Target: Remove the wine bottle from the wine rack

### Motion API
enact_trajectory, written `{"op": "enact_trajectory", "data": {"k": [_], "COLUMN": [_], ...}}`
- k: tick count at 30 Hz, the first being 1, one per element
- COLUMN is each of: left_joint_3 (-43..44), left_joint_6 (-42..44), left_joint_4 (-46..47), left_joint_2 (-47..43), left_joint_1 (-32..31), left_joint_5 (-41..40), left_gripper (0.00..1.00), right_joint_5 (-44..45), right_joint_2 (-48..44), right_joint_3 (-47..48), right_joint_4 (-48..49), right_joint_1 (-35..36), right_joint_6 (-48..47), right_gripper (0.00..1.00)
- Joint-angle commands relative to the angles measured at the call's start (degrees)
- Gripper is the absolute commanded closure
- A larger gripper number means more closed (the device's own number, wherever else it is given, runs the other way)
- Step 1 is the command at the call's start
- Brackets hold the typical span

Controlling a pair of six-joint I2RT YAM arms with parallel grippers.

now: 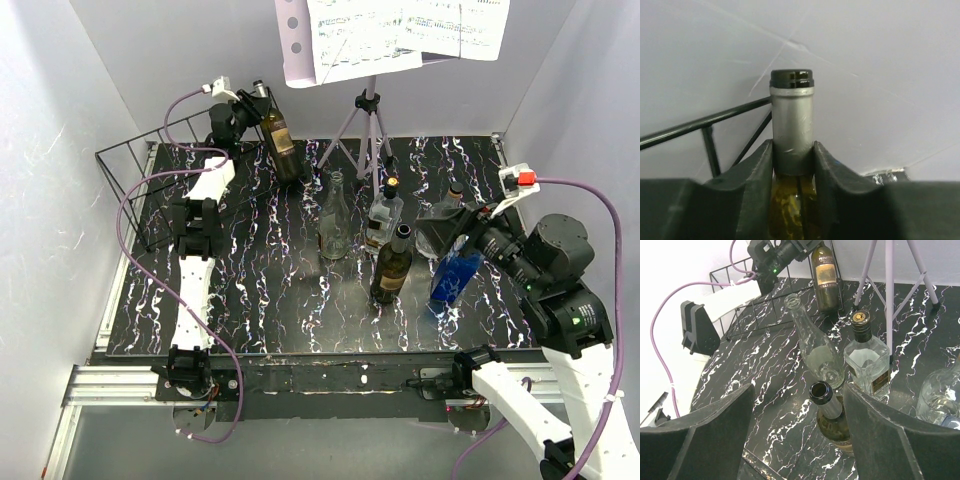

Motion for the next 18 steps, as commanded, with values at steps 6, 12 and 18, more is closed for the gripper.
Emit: {"op": "enact_trajectory", "data": {"k": [6,12,18], "left_joint_3": [-6.40,-14.84,-23.81], "left_joint_6": [2.95,4.97,9.98], "left_joint_4": [5.67,13.92,20.88], "left_joint_2": [-4.74,-13.52,-22.05], "left_joint_1": [-0.79,-0.96,-2.10], "left_joint_5": [-0.18,2.28,2.99], "left_gripper": [1.00,1.00,1.00], "right_joint_5": [-0.70,-0.70,-0.79], "right_joint_2": [1.53,1.01,-0.57], "right_joint_3": [2.81,2.11,1.49], "right_joint_4": [1.63,2.94,3.39], "right_joint_1": [-0.10,-0.10,-0.10], "right_joint_6": [-0.52,-0.43,0.01], "right_gripper": [0.21,0.21,0.21]}}
